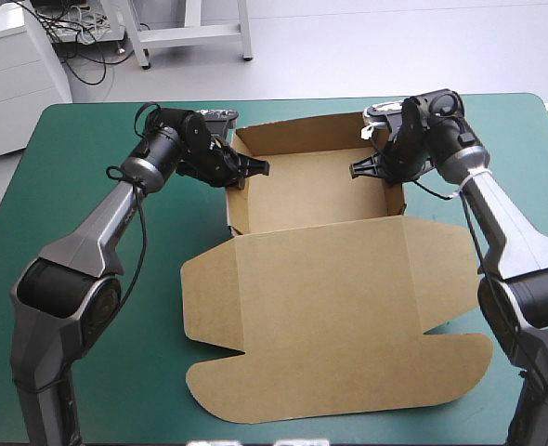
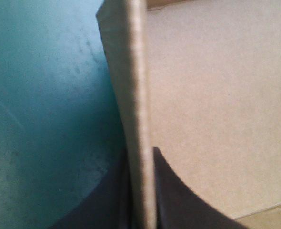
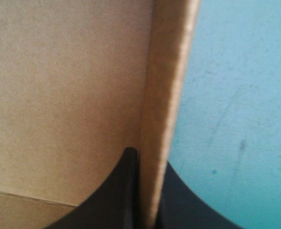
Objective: Fold the box
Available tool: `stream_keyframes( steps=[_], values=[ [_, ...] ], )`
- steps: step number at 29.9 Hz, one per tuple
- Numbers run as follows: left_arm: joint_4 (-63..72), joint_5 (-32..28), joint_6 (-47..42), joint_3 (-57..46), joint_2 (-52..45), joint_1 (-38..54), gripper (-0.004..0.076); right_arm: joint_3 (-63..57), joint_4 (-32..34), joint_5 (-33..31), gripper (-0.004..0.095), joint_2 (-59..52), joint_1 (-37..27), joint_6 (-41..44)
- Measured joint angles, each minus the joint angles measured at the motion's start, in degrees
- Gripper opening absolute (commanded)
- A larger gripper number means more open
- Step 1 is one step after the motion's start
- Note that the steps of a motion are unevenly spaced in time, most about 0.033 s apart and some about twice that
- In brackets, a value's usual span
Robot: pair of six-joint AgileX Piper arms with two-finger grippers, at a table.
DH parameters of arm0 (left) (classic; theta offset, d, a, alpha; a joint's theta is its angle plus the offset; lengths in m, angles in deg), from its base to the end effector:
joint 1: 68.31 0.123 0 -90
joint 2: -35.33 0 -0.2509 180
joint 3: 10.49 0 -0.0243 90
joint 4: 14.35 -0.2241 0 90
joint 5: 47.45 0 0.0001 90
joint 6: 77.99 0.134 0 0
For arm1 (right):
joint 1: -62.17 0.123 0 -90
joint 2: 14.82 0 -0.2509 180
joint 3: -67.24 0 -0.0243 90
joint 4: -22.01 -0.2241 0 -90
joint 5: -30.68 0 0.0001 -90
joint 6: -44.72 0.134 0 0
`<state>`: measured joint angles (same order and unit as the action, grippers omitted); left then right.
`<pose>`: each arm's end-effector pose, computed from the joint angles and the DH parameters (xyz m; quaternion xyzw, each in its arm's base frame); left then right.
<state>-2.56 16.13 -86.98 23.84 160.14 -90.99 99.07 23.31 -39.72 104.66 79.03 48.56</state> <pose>0.3837 -0.1869 0.2334 0.0918 0.9653 -0.1570 0.1875 0.3802 0.1122 0.2506 -0.1130 0.9751 0.0232 0.1893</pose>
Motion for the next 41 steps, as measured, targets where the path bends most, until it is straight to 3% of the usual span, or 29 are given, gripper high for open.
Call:
stream_keyframes(
  steps=[13,16,20,24,26,29,41],
  values=[
    [-2.76,3.87,-0.06,0.39,3.39,0.10,-0.0032,0.00,-3.62,-0.39,-0.0019,4.97,-0.11,-1.23],
    [-2.82,4.53,-0.06,0.46,3.39,0.14,-0.0025,0.00,-3.87,-0.57,0.0036,4.97,-0.11,-1.44],
    [-3.01,5.35,0.00,0.52,3.39,0.17,0.0092,0.00,-4.48,-0.61,0.0291,5.02,-0.11,-2.15],
    [-3.29,6.61,2.59,0.71,3.39,0.17,0.0373,0.00,-7.24,-0.72,0.0651,5.02,-0.11,-3.29],
    [-2.53,7.15,3.97,1.27,3.39,0.03,0.0507,0.00,-8.63,-0.66,0.0759,5.02,-0.01,-3.84],
    [-1.92,7.60,4.59,2.99,3.39,-0.49,0.0598,0.00,-9.74,-0.55,0.0774,5.02,0.26,-3.84],
    [-4.14,7.71,4.96,11.24,0.62,-0.69,0.0582,0.00,-5.78,-0.43,0.0761,0.81,0.33,-3.84]
  ],
)
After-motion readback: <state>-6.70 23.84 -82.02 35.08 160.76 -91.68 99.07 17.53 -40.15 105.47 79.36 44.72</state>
